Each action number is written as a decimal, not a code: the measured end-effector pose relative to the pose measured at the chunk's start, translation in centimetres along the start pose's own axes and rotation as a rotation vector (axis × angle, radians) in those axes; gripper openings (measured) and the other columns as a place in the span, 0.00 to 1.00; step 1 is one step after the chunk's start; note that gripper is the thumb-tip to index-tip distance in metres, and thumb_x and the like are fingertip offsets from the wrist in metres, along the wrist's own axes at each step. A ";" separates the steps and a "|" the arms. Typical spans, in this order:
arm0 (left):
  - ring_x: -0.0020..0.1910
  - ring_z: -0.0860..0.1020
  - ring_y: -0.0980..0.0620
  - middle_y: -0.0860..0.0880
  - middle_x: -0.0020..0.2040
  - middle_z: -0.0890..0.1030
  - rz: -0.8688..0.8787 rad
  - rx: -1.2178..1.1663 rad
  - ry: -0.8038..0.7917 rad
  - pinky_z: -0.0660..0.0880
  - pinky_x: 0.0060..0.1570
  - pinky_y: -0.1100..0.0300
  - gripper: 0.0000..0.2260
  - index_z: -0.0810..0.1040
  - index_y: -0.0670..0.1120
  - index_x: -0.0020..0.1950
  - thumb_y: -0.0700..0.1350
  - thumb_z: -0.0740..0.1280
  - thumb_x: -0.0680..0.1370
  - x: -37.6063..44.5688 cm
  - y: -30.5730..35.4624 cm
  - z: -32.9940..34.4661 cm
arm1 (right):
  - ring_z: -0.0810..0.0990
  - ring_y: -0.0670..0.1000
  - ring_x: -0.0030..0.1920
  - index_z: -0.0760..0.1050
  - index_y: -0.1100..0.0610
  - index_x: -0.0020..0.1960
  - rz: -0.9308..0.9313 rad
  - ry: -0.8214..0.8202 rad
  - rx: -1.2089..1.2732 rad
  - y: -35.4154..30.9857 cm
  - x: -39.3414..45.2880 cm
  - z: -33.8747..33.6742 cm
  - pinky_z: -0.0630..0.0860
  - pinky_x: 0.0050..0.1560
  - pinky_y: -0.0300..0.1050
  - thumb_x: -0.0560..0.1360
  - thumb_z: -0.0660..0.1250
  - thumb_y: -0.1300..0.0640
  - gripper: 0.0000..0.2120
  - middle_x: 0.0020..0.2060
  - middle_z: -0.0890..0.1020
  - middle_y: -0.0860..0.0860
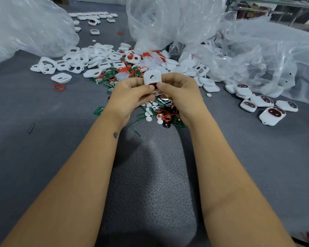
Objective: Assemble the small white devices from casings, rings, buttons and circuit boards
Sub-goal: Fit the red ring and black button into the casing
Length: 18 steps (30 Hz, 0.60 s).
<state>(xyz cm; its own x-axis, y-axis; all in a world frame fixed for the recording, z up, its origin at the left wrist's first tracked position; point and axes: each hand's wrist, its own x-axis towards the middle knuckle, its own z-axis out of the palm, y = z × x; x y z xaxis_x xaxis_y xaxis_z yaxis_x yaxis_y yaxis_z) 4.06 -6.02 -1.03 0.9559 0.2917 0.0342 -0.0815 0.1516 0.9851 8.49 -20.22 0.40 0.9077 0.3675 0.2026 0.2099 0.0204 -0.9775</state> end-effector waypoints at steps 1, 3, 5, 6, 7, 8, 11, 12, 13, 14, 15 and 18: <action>0.47 0.84 0.50 0.46 0.45 0.85 -0.001 0.002 -0.008 0.79 0.46 0.64 0.06 0.82 0.43 0.48 0.34 0.67 0.77 0.0 0.0 0.0 | 0.79 0.49 0.40 0.80 0.61 0.49 0.002 0.000 0.007 0.0 0.0 0.0 0.75 0.40 0.37 0.75 0.68 0.67 0.05 0.40 0.83 0.55; 0.48 0.83 0.50 0.47 0.44 0.84 -0.005 0.010 -0.027 0.79 0.47 0.63 0.06 0.82 0.43 0.47 0.35 0.67 0.77 -0.1 0.1 0.0 | 0.80 0.47 0.37 0.80 0.59 0.47 0.012 0.007 0.033 0.0 0.0 0.1 0.75 0.38 0.36 0.75 0.67 0.67 0.05 0.37 0.83 0.53; 0.48 0.83 0.51 0.49 0.42 0.84 -0.013 0.007 -0.042 0.80 0.49 0.61 0.06 0.82 0.44 0.46 0.35 0.67 0.77 -0.2 0.2 0.0 | 0.80 0.45 0.34 0.79 0.58 0.45 0.025 0.014 0.067 -0.1 0.0 0.1 0.74 0.36 0.34 0.75 0.67 0.68 0.06 0.34 0.83 0.50; 0.47 0.83 0.52 0.49 0.42 0.85 -0.019 -0.003 -0.046 0.80 0.49 0.60 0.06 0.82 0.44 0.46 0.35 0.67 0.77 -0.2 0.3 0.0 | 0.80 0.45 0.34 0.79 0.57 0.44 0.033 0.014 0.088 -0.2 0.0 0.0 0.74 0.36 0.34 0.75 0.68 0.67 0.07 0.33 0.83 0.49; 0.46 0.83 0.52 0.49 0.41 0.85 -0.027 -0.029 -0.043 0.80 0.48 0.60 0.06 0.82 0.43 0.47 0.35 0.67 0.78 -0.2 0.4 0.0 | 0.80 0.45 0.34 0.79 0.56 0.43 0.036 0.015 0.109 -0.2 -0.1 0.0 0.75 0.36 0.35 0.75 0.68 0.67 0.07 0.33 0.83 0.48; 0.44 0.83 0.53 0.49 0.41 0.85 -0.037 -0.070 -0.030 0.80 0.47 0.60 0.06 0.82 0.42 0.48 0.35 0.66 0.78 -0.3 0.5 0.1 | 0.80 0.45 0.34 0.79 0.56 0.43 0.034 0.021 0.124 -0.2 -0.1 0.0 0.75 0.37 0.35 0.75 0.68 0.67 0.07 0.33 0.83 0.48; 0.43 0.84 0.49 0.45 0.44 0.84 -0.055 -0.174 0.044 0.80 0.44 0.60 0.07 0.80 0.40 0.54 0.35 0.64 0.79 -0.3 0.7 0.3 | 0.81 0.48 0.40 0.78 0.58 0.46 -0.006 0.132 0.092 -0.1 0.0 0.2 0.78 0.43 0.42 0.74 0.69 0.66 0.04 0.39 0.84 0.54; 0.45 0.85 0.48 0.45 0.46 0.84 -0.058 -0.189 0.047 0.81 0.44 0.60 0.07 0.80 0.40 0.54 0.35 0.63 0.79 -0.3 0.7 0.4 | 0.81 0.50 0.41 0.78 0.59 0.46 -0.034 0.185 0.049 -0.1 0.0 0.3 0.79 0.46 0.44 0.74 0.69 0.66 0.04 0.41 0.84 0.57; 0.46 0.85 0.46 0.44 0.47 0.85 -0.058 -0.204 0.035 0.81 0.45 0.59 0.08 0.80 0.40 0.53 0.35 0.62 0.80 -0.3 0.7 0.5 | 0.81 0.50 0.42 0.78 0.59 0.46 -0.069 0.224 -0.013 -0.1 0.1 0.5 0.79 0.47 0.44 0.74 0.70 0.66 0.04 0.42 0.83 0.57; 0.47 0.85 0.46 0.45 0.47 0.85 -0.057 -0.221 0.015 0.81 0.46 0.59 0.08 0.80 0.41 0.53 0.35 0.61 0.80 -0.4 0.6 0.6 | 0.80 0.48 0.42 0.78 0.58 0.46 -0.110 0.245 -0.088 0.0 0.1 0.7 0.78 0.45 0.40 0.73 0.70 0.65 0.04 0.41 0.83 0.55; 0.48 0.85 0.46 0.45 0.46 0.85 -0.053 -0.238 -0.005 0.81 0.46 0.58 0.08 0.81 0.41 0.51 0.36 0.61 0.80 -0.5 0.6 0.7 | 0.78 0.45 0.40 0.77 0.56 0.45 -0.152 0.248 -0.169 0.1 0.0 1.0 0.75 0.43 0.36 0.72 0.71 0.65 0.06 0.39 0.82 0.51; 0.47 0.83 0.47 0.45 0.42 0.84 -0.024 -0.249 -0.046 0.81 0.49 0.56 0.08 0.81 0.41 0.46 0.36 0.63 0.80 -0.6 0.4 1.0 | 0.76 0.42 0.42 0.75 0.52 0.50 -0.247 0.167 -0.403 0.2 -0.3 1.9 0.72 0.41 0.33 0.70 0.70 0.64 0.12 0.38 0.79 0.45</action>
<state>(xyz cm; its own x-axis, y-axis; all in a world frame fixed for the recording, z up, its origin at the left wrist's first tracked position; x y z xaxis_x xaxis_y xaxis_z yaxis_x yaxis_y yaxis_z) 3.76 -7.07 -0.51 0.9697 0.2429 0.0250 -0.1207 0.3878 0.9138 7.55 -18.60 -0.02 0.8520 0.2424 0.4640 0.5196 -0.2845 -0.8056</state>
